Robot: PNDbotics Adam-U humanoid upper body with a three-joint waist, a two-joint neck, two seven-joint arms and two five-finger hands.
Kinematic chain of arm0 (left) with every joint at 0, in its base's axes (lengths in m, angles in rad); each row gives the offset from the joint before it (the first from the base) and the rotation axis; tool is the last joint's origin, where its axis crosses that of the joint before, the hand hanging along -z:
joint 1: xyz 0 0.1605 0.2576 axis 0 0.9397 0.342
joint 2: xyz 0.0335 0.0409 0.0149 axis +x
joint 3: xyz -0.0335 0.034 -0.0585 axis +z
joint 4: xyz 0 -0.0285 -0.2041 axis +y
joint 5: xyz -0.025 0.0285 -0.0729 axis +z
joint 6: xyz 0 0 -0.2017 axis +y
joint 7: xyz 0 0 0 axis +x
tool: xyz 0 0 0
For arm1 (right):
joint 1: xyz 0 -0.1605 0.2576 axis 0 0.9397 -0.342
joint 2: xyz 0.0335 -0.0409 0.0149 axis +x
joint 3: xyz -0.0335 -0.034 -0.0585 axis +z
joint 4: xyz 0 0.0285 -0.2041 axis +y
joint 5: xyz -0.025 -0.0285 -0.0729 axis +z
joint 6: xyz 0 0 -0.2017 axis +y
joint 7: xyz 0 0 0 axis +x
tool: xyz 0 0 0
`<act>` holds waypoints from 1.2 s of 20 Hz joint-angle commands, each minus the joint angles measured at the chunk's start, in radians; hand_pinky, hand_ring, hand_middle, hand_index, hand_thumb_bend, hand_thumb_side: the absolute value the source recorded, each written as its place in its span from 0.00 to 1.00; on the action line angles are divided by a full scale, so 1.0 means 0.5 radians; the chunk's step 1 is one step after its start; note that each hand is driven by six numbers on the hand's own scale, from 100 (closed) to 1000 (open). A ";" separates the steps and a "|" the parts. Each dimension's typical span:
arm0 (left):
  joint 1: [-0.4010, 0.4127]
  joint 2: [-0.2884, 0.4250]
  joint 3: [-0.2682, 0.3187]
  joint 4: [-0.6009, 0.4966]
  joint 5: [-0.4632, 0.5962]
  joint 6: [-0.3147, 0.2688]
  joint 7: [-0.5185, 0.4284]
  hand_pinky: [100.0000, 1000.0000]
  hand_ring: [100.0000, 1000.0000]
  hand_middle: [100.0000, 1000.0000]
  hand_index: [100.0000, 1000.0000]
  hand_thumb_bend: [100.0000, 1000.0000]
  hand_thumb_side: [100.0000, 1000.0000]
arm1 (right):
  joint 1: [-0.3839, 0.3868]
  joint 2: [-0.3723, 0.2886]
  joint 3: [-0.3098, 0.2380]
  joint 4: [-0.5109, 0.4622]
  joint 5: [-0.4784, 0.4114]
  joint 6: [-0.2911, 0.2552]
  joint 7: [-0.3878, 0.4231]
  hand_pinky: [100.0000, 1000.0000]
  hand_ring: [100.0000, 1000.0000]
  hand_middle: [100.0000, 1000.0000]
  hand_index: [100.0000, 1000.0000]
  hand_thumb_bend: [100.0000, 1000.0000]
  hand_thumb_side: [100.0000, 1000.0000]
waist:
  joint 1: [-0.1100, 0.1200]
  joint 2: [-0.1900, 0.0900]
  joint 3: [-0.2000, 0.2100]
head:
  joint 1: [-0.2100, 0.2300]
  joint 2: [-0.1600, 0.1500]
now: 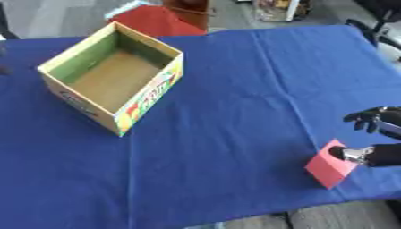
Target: Pick up objects on the table and place them in the box.
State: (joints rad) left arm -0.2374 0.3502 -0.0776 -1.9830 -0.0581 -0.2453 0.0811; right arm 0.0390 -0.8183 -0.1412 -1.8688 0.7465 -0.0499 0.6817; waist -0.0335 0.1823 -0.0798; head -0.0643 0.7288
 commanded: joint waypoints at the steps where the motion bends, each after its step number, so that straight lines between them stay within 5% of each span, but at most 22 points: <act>1: -0.009 0.034 0.005 -0.034 -0.010 0.005 0.000 0.53 0.68 0.65 0.86 0.00 0.89 | 0.007 -0.066 -0.034 -0.045 -0.026 0.011 -0.003 0.74 0.72 0.73 0.94 0.46 0.96 | -0.008 -0.029 -0.002 | -0.008 0.014; 24: -0.024 0.031 -0.002 -0.034 -0.002 0.008 -0.013 0.52 0.67 0.65 0.86 0.00 0.89 | -0.005 0.002 0.078 0.067 0.102 -0.063 0.131 0.76 0.76 0.77 0.95 0.55 0.97 | -0.003 -0.012 0.019 | -0.038 0.006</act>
State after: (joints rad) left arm -0.2377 0.3504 -0.0781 -1.9830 -0.0590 -0.2411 0.0762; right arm 0.0434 -0.7972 -0.0967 -1.8359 0.7861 -0.0793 0.7418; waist -0.0355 0.1854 -0.0703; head -0.0802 0.7337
